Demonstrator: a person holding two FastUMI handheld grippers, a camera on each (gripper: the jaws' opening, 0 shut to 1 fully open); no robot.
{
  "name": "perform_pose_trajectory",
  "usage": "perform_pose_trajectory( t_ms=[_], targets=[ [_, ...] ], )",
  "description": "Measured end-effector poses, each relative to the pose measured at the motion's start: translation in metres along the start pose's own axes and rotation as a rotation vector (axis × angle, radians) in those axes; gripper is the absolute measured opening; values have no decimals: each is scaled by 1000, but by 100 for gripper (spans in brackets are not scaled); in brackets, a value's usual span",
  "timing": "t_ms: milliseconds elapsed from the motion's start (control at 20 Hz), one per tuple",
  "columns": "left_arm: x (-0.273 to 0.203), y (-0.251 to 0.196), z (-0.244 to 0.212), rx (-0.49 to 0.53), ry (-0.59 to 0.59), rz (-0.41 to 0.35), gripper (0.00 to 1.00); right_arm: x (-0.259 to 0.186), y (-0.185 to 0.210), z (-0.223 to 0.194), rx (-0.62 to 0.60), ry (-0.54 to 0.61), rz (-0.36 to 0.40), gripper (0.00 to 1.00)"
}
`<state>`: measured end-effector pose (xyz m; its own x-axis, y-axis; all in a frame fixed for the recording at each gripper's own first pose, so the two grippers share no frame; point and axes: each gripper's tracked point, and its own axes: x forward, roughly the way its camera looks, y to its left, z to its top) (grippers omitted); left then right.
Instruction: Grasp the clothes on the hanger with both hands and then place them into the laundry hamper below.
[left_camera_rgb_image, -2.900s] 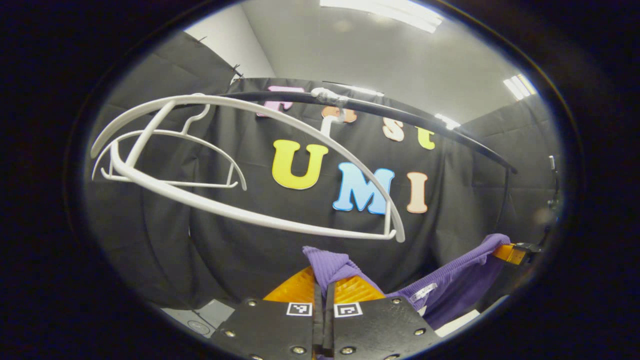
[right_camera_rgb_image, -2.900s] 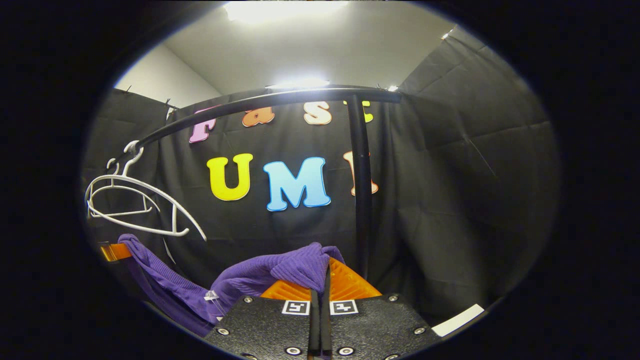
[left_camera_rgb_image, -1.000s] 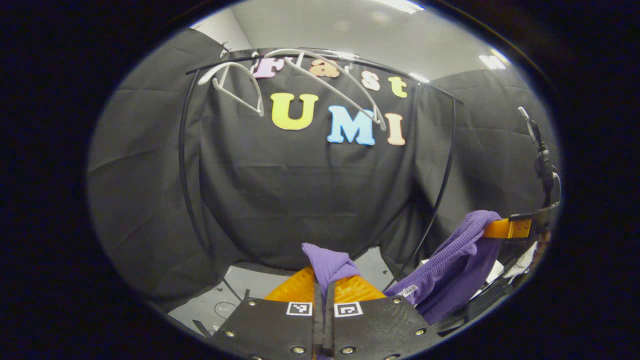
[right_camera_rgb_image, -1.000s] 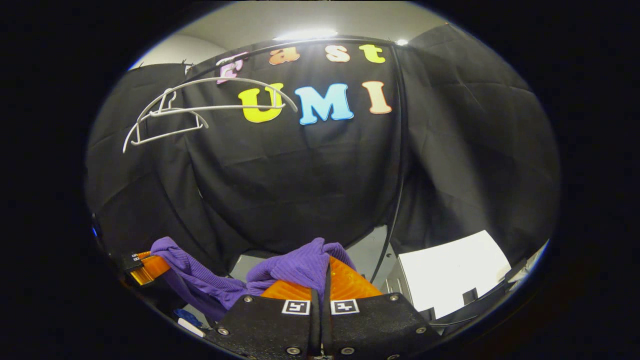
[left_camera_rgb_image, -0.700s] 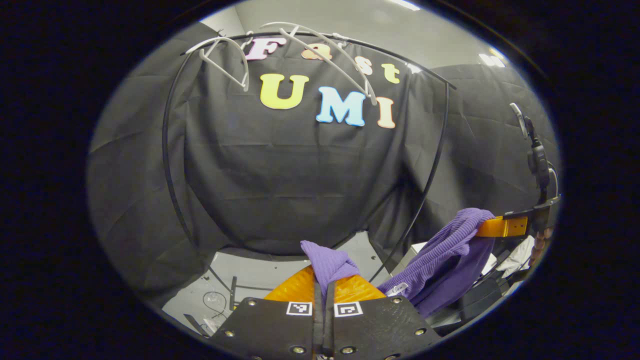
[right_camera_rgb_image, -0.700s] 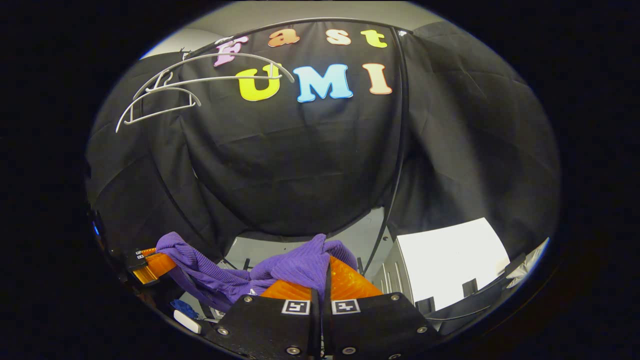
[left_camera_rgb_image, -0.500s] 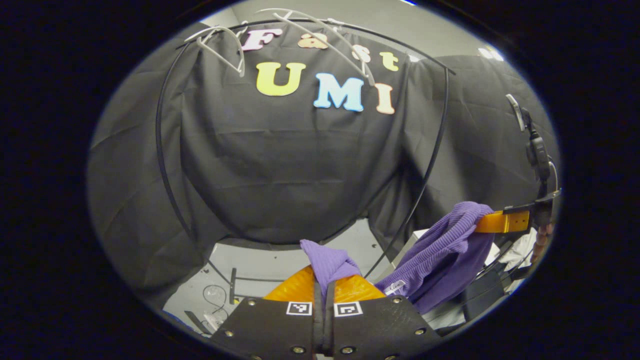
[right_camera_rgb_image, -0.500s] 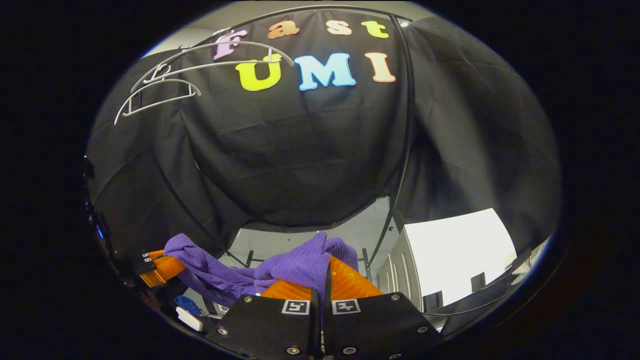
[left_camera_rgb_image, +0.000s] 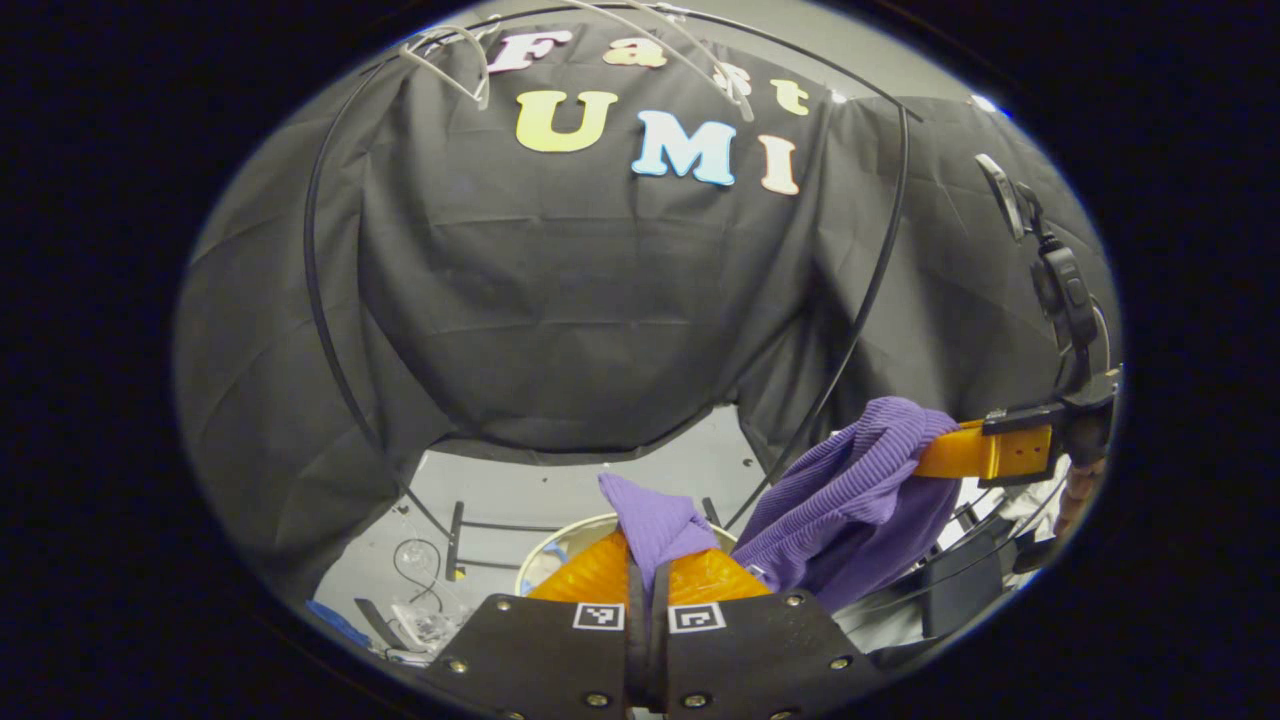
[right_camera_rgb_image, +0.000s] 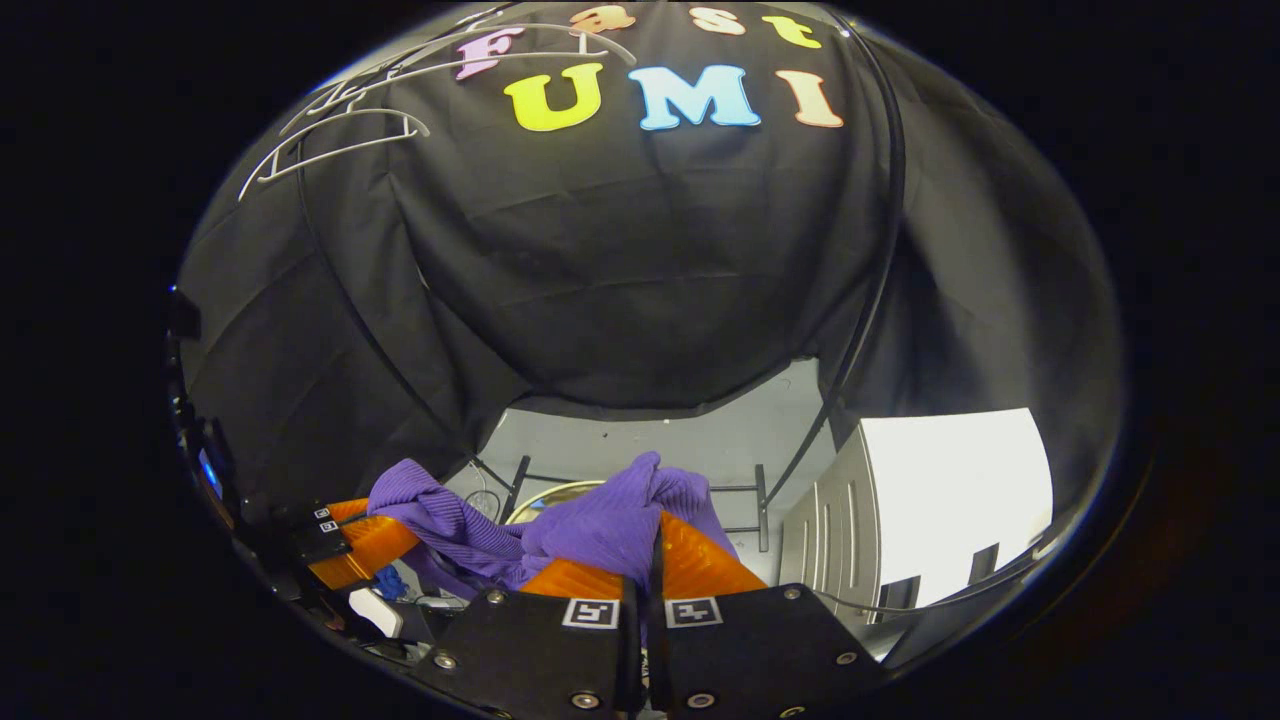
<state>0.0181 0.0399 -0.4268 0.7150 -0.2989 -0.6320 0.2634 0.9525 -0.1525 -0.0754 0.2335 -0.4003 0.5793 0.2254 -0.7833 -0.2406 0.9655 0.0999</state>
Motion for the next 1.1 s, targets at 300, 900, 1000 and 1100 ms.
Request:
perform_pose_trajectory(
  t_ms=[300, 900, 1000, 1100],
  targets=[
    [13, 15, -1, 32, 25, -37, 1, 5, -3, 0, 20, 15, -28, 3],
    [18, 46, -18, 70, 121, 49, 7, 17, -3, -29, 15, 137, -10, 16],
    [21, 46, -25, 45, 141, 43, 8, 17, 3, -38, 21, 158, 12, 31],
    [21, 44, -24, 33, 134, 29, 25, 14, 6, -50, 43, 191, 37, 65]
  ],
)
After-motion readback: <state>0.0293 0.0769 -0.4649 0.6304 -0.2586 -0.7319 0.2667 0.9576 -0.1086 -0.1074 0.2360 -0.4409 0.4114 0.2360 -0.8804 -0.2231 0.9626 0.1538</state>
